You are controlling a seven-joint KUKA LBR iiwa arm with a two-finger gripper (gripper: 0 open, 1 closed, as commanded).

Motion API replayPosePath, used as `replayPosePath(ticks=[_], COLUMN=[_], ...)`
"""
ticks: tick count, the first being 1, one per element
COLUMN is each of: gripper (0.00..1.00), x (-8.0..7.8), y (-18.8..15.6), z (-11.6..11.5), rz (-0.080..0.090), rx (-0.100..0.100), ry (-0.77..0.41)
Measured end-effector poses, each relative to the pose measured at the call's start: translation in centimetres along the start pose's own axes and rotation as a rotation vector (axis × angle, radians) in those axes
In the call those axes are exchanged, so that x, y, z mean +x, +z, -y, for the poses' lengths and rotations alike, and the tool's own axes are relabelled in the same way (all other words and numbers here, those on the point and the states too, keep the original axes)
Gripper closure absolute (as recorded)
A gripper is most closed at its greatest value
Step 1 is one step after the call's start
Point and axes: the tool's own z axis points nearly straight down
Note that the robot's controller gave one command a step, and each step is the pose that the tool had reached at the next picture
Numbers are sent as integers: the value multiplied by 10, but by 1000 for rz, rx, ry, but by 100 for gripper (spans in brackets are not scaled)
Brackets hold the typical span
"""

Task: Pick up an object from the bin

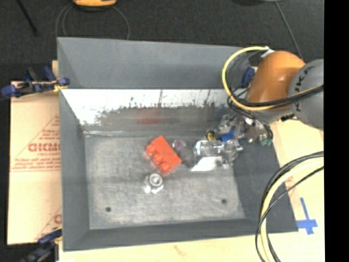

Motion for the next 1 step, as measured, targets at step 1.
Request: replayPosePath(ticks=[1], gripper=[100], x=[7], y=[-132], z=[-4], rz=[-8], rx=[6], ry=[-162])
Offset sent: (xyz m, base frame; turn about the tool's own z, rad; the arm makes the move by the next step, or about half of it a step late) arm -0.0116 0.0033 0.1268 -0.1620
